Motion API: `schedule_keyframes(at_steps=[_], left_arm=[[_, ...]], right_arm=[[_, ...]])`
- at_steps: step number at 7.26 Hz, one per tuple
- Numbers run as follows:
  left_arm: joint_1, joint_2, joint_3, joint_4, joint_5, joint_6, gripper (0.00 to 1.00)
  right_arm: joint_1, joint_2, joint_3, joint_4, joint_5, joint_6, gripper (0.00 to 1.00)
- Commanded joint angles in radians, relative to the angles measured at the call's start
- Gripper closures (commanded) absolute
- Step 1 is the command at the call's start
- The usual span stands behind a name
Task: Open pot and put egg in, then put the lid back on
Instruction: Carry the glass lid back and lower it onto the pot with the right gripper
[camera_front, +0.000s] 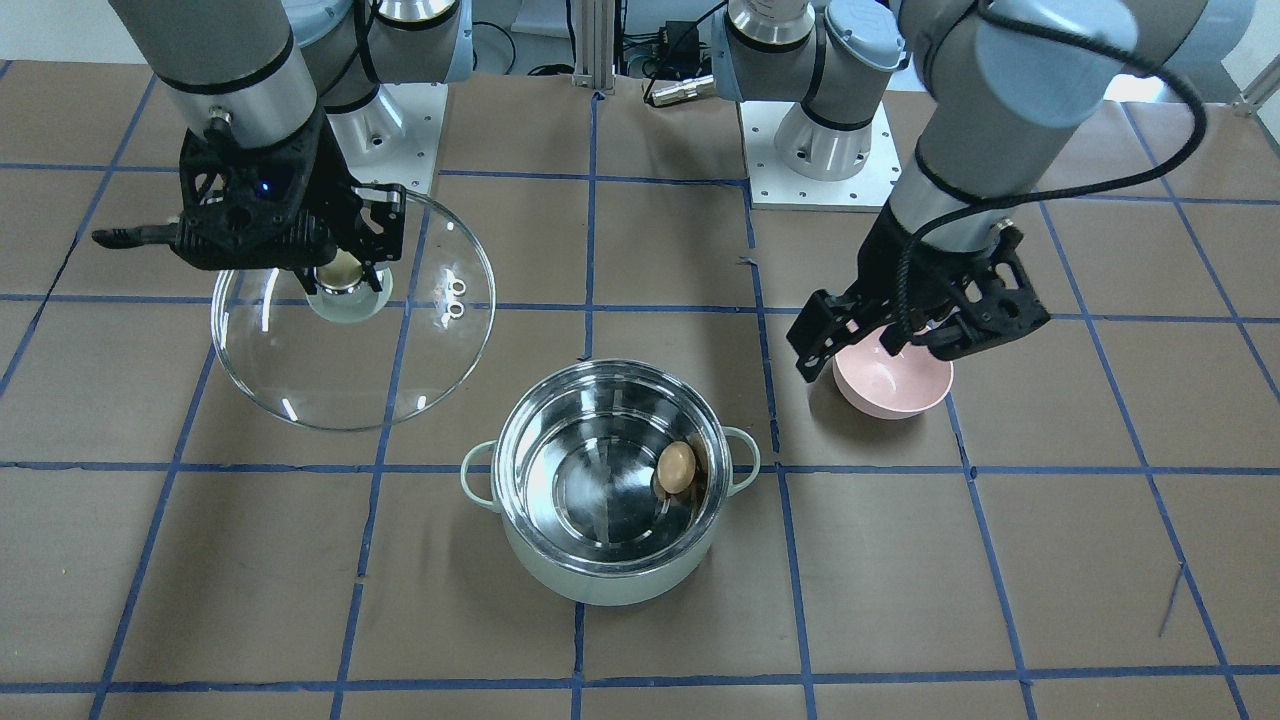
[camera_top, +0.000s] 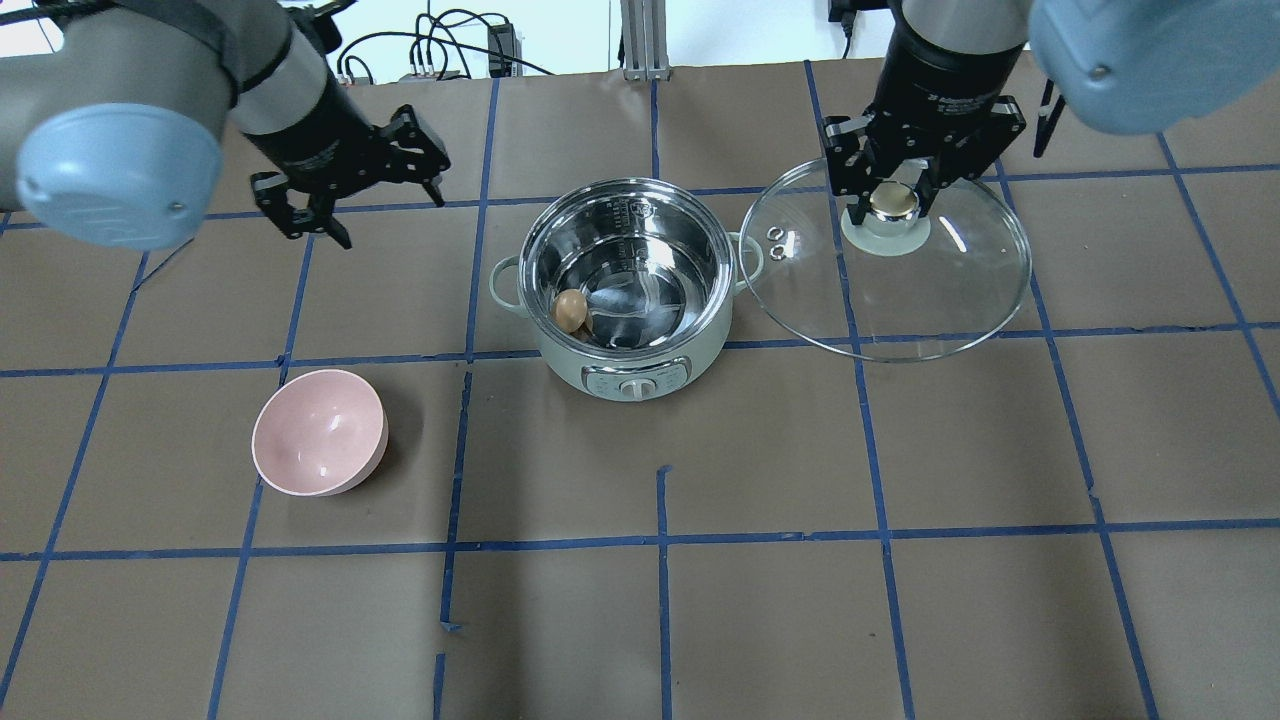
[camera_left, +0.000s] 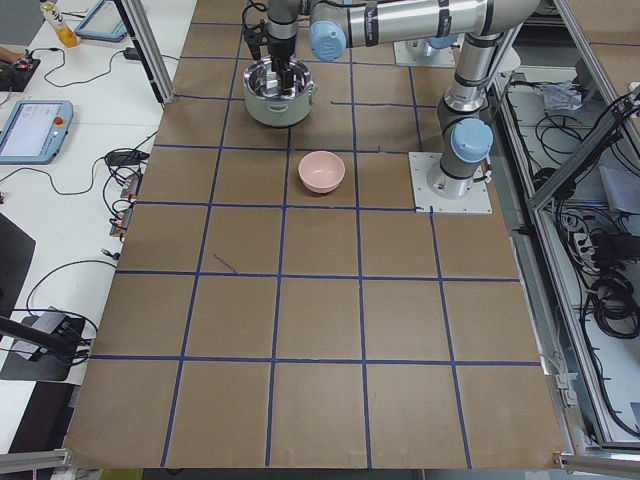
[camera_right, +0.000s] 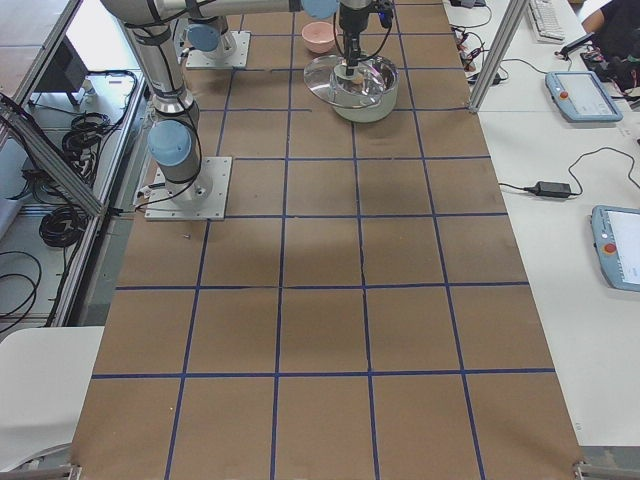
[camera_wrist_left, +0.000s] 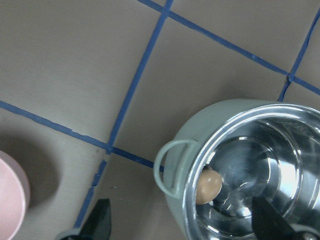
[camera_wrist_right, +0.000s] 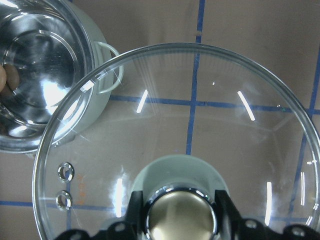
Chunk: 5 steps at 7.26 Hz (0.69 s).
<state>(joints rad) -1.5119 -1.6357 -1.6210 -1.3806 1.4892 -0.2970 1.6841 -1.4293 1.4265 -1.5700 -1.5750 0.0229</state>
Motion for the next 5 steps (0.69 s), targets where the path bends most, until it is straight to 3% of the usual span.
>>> schedule_keyframes(at_steps=[1,3,5], left_arm=[[0.061,0.118,0.018,-0.200,0.107,0.206,0.00],[0.039,0.119,0.067,-0.248,0.126,0.262,0.00],[-0.020,0.100,0.089,-0.262,0.116,0.245,0.00]], right_arm=[[0.145,0.201,-0.133,-0.179,0.003,0.121,0.78],[0.209,0.279,-0.141,-0.289,0.022,0.207,0.78],[0.276,0.340,-0.139,-0.363,-0.031,0.238,0.78]])
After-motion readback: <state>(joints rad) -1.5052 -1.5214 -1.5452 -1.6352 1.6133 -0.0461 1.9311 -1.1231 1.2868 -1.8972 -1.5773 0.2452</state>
